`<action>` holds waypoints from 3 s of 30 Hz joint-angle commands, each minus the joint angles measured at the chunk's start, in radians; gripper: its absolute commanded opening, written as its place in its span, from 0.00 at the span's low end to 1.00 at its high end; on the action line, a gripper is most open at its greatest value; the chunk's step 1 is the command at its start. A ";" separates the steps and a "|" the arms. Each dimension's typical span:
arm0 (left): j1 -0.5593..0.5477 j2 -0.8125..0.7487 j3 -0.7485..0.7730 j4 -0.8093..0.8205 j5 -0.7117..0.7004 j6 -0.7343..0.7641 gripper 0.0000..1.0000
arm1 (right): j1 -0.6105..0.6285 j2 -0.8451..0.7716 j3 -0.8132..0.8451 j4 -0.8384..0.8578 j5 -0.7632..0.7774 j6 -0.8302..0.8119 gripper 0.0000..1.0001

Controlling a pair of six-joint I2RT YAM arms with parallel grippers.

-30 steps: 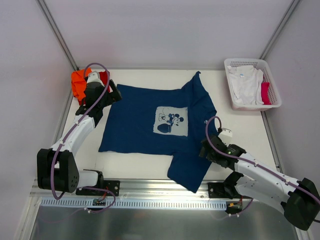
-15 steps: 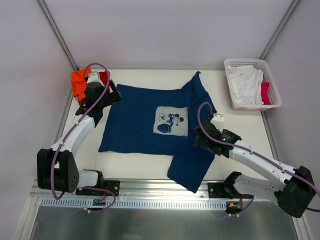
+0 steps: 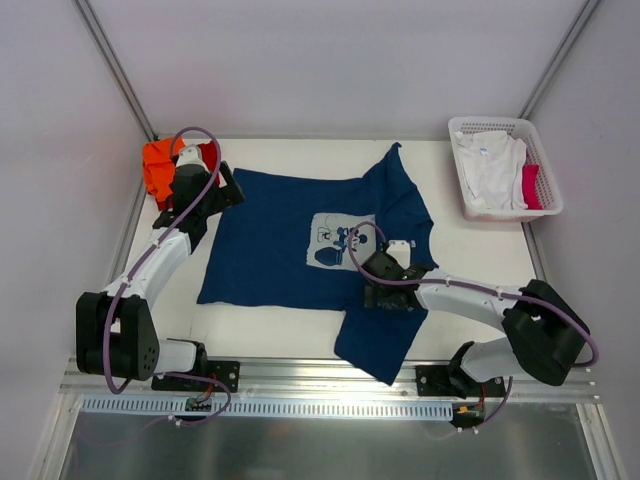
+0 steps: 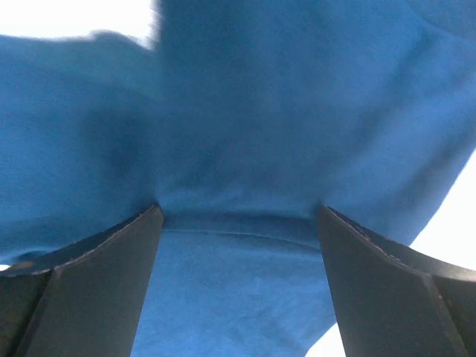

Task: Fold and stack the t-shirts
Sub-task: Flatten out the tshirt

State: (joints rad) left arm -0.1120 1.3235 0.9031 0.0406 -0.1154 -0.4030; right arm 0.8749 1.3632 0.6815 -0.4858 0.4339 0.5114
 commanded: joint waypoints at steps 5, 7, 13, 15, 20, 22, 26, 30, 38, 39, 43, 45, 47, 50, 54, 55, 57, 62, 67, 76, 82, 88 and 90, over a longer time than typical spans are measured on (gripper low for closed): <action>-0.006 -0.003 0.039 0.004 -0.024 0.016 0.99 | 0.026 0.118 -0.039 0.116 -0.041 0.010 0.89; -0.006 -0.004 0.040 0.004 -0.024 0.018 0.99 | 0.027 0.126 -0.046 0.109 -0.034 0.025 0.89; -0.005 0.000 0.043 0.004 -0.026 0.024 0.99 | 0.029 0.106 -0.089 0.055 -0.006 0.070 0.89; -0.005 0.002 0.042 0.004 -0.027 0.024 0.99 | 0.029 0.090 -0.106 0.036 0.002 0.096 0.89; -0.003 0.000 0.042 0.002 -0.027 0.024 0.99 | 0.045 0.065 -0.123 0.001 -0.009 0.145 0.89; 0.000 -0.004 0.040 0.004 -0.027 0.024 0.99 | 0.059 0.057 -0.112 -0.031 0.002 0.164 0.89; 0.002 -0.007 0.039 0.004 -0.029 0.024 0.99 | 0.087 0.050 -0.040 -0.141 0.086 0.148 0.89; 0.003 -0.003 0.040 0.005 -0.021 0.018 0.99 | 0.087 0.039 0.056 -0.253 0.149 0.105 0.89; 0.008 -0.012 0.039 0.005 -0.017 0.020 0.99 | 0.058 0.065 0.176 -0.419 0.244 0.079 0.91; 0.011 -0.012 0.039 0.004 -0.017 0.020 0.99 | 0.052 0.071 0.178 -0.427 0.238 0.078 0.91; 0.017 -0.017 0.034 0.004 -0.012 0.020 0.99 | 0.023 0.080 0.178 -0.433 0.230 0.075 0.92; 0.018 -0.020 0.033 0.005 -0.010 0.016 0.99 | 0.022 0.076 0.178 -0.435 0.236 0.073 0.92; 0.018 -0.023 0.030 0.004 -0.010 0.015 0.99 | 0.022 0.065 0.190 -0.427 0.241 0.055 0.92; 0.021 -0.026 0.026 0.008 -0.006 0.012 0.99 | 0.022 0.054 0.230 -0.416 0.247 0.026 0.91; 0.023 -0.023 0.023 0.013 -0.001 0.007 0.99 | 0.024 0.080 0.344 -0.390 0.238 -0.052 0.91; 0.023 -0.023 0.023 0.013 0.000 0.006 0.99 | 0.026 0.086 0.357 -0.378 0.229 -0.066 0.91; 0.025 -0.021 0.022 0.015 0.002 0.004 0.99 | 0.026 0.097 0.375 -0.318 0.210 -0.103 0.91; 0.028 -0.024 0.019 0.013 -0.003 0.012 0.99 | 0.027 0.099 0.342 -0.122 0.069 -0.136 0.91; 0.028 -0.014 0.022 0.013 0.006 0.012 0.99 | 0.033 0.146 0.294 0.011 -0.027 -0.123 0.91; 0.028 -0.001 0.025 0.013 0.010 0.016 0.99 | 0.053 0.258 0.280 0.144 -0.133 -0.132 0.91; 0.029 -0.004 0.025 0.013 0.005 0.021 0.99 | 0.073 0.290 0.280 0.072 -0.077 -0.113 0.91; 0.031 -0.001 0.025 0.015 0.006 0.020 0.99 | 0.095 0.277 0.271 -0.049 0.041 -0.090 0.91; 0.029 -0.001 0.023 0.015 0.006 0.020 0.99 | 0.099 0.264 0.265 -0.076 0.071 -0.083 0.91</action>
State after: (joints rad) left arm -0.0902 1.3239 0.9081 0.0395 -0.1131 -0.4019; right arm 0.9657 1.6539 0.9478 -0.4271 0.4114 0.4122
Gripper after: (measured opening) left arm 0.990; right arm 0.908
